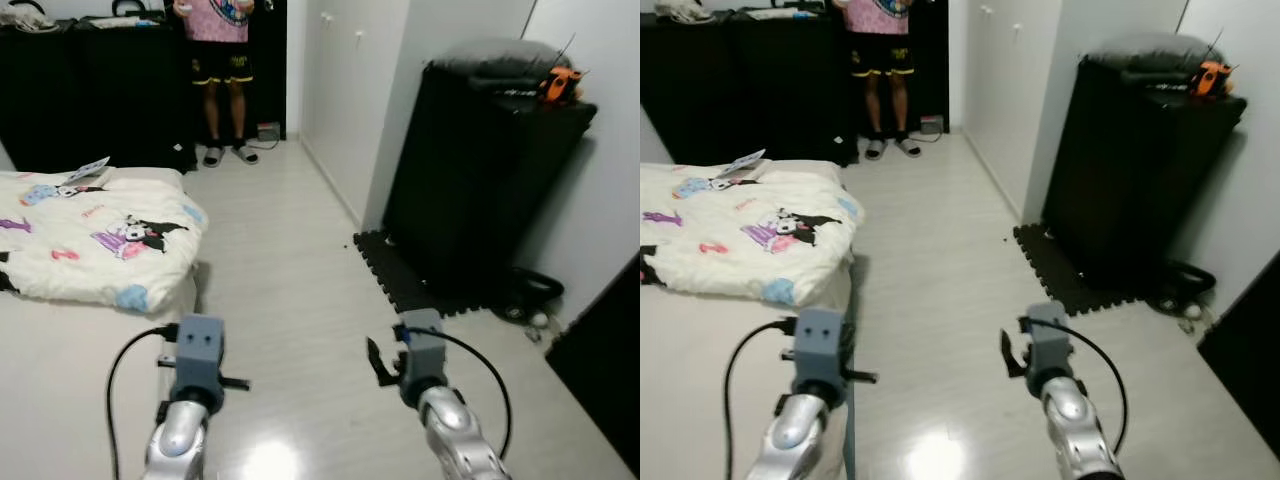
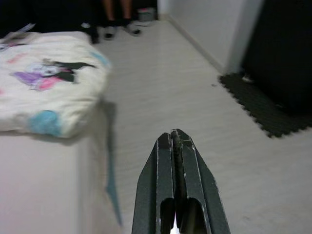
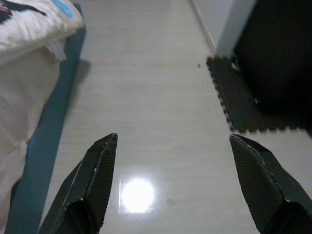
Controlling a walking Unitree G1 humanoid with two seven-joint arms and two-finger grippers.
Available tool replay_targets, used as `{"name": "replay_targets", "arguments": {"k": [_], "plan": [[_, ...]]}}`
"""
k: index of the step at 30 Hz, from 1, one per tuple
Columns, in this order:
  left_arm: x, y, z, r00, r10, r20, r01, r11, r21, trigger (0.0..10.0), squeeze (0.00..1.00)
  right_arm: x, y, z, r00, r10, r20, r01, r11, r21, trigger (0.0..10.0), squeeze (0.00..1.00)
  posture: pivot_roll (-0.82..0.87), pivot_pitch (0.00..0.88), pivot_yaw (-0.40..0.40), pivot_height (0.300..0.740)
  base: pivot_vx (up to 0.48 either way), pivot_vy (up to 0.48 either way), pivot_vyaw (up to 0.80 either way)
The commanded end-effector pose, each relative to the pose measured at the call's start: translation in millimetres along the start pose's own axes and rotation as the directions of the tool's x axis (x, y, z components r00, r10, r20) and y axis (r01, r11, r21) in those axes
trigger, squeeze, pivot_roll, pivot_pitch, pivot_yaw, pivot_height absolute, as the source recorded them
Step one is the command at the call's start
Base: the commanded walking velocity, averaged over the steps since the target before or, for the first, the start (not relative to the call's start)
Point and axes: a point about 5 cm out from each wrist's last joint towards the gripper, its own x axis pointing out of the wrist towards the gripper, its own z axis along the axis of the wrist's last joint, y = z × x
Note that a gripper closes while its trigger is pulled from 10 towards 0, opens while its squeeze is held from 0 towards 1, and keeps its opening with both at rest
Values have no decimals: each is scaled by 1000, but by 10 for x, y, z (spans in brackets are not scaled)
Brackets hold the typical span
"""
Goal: Clean up the room
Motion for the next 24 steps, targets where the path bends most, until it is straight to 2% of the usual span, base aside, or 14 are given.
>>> {"name": "replay_targets", "arguments": {"k": [1,24], "plan": [[-33,82,-30,1000,24,-9,-24,1000,6,10000,0,-2,90,-32,1000,26,-5,-26,1000,8,10000,0,-48,84,-40,740,349,0,0],[-46,125,-31,999,33,-11,-33,999,12,10000,0,4,115,-39,999,41,-10,-41,999,12,10000,0,-45,92,-47,740,332,0,0]]}}
